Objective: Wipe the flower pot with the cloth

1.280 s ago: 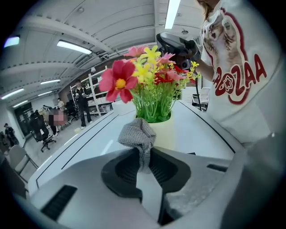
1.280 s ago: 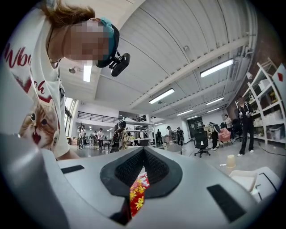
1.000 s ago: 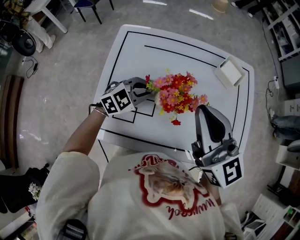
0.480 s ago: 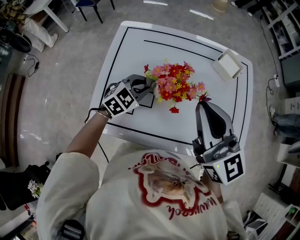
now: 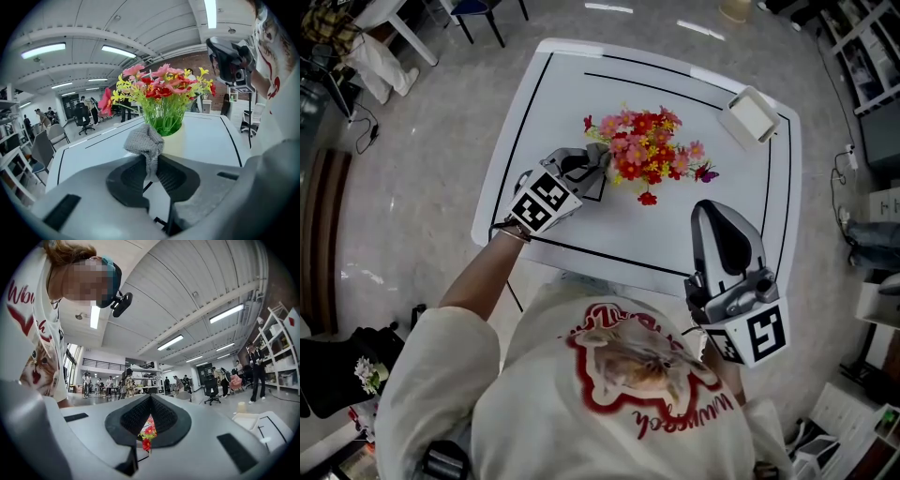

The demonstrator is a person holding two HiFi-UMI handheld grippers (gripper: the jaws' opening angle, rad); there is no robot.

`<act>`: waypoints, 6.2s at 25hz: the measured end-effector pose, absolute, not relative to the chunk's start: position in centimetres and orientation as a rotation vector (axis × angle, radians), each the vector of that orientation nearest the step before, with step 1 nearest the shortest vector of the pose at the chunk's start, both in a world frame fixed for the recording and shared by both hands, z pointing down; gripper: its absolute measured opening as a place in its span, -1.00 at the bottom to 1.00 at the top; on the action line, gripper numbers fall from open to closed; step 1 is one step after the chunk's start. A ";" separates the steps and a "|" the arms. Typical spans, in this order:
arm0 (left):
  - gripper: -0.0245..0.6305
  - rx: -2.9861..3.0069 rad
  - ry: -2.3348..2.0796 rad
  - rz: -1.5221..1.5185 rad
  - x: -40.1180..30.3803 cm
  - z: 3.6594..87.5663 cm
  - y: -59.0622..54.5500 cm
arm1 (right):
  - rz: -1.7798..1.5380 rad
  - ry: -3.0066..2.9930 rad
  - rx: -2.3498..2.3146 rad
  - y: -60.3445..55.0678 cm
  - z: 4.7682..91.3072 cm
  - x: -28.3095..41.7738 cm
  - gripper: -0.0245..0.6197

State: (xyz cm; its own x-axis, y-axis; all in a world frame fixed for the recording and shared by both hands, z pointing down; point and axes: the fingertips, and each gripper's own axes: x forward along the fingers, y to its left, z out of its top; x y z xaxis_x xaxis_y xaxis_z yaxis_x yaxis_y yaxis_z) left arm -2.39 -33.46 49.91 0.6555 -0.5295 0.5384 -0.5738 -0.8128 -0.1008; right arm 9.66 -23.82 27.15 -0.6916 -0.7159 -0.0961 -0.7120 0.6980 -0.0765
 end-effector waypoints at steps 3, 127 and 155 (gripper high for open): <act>-0.79 2.755 -0.981 0.839 -2.2 49.8 -32.8 | -0.053 2.778 -1.171 -22.8 27.1 9.8 -0.93; -0.81 2.997 -1.127 -0.145 -3.2 26.3 -29.7 | 0.131 2.815 -1.243 -29.2 22.6 12.6 -0.76; -0.81 2.758 -1.396 -0.037 -5.9 32.1 -40.8 | -0.042 3.209 -0.603 -46.6 36.3 12.3 -0.76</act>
State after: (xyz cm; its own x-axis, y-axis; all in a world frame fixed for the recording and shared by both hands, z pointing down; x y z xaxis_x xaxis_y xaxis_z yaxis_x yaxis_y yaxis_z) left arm -5.90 -40.85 32.11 0.5918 -0.8061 0.0014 -0.8049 -0.5908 0.0557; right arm 12.30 -46.64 36.33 -0.9244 -0.3598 0.1263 -0.3630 0.9318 -0.0026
